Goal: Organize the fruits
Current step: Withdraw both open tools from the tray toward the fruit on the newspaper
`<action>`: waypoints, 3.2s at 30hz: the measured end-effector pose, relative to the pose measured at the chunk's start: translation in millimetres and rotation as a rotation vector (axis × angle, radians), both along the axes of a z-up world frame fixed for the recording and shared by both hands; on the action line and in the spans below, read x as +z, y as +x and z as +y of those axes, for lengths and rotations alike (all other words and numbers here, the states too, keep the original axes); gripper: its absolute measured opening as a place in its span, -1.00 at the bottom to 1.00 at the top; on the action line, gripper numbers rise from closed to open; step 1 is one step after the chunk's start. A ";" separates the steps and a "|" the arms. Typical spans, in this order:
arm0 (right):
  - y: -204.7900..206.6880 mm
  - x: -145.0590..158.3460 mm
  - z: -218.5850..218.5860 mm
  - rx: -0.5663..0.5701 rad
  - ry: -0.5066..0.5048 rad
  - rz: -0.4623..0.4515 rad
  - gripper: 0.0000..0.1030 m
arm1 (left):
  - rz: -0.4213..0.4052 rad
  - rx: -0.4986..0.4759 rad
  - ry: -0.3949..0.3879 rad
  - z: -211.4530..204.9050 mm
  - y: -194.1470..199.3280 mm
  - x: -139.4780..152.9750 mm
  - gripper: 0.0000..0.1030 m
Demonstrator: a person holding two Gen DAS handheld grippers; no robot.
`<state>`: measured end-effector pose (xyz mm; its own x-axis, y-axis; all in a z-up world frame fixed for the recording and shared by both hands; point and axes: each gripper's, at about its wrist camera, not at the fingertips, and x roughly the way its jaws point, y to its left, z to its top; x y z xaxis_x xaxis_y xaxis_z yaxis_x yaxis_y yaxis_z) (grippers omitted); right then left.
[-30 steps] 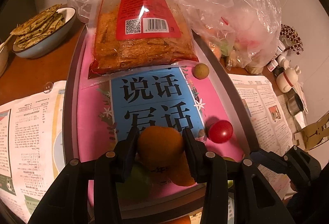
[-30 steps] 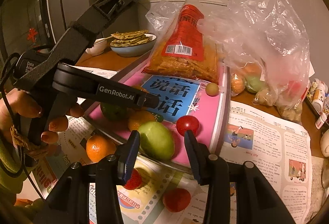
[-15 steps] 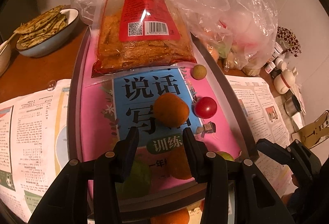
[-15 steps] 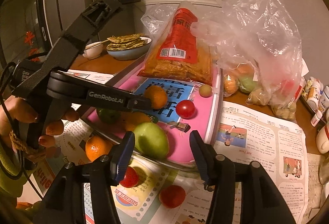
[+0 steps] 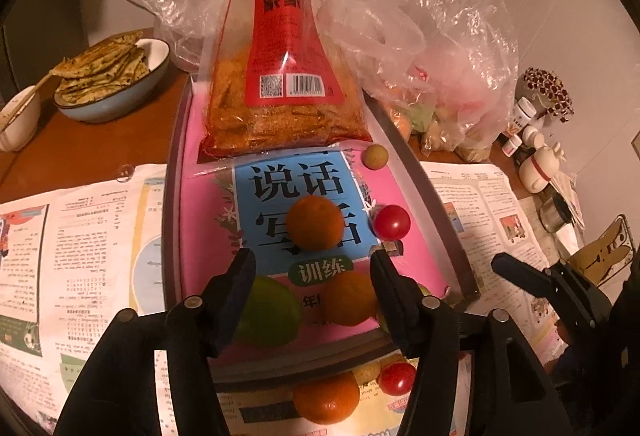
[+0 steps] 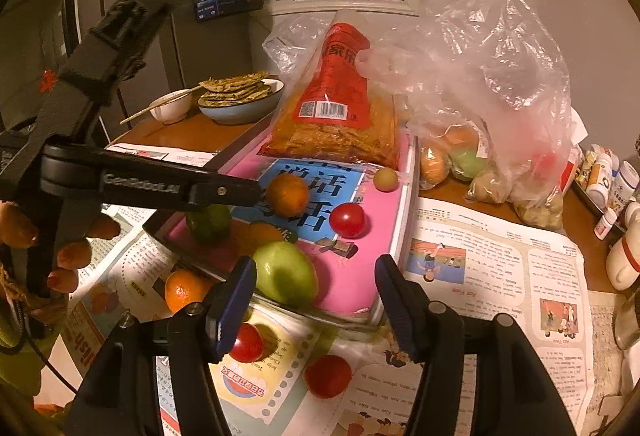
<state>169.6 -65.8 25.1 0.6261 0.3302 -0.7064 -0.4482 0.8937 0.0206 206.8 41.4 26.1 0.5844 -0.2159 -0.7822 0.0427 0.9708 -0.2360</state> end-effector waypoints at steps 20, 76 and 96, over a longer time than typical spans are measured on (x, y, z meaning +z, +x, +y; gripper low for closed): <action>-2.6 14.6 -30.4 -0.086 0.052 -0.024 0.39 | -0.070 0.027 0.022 7.1 -36.9 22.7 0.49; -54.0 -6.0 21.4 0.106 -0.035 0.009 0.54 | -0.031 0.008 0.059 9.2 -95.6 3.1 0.52; -51.4 -37.3 32.6 0.153 -0.069 0.058 0.50 | 0.047 -0.024 0.023 2.8 -90.0 -27.7 0.52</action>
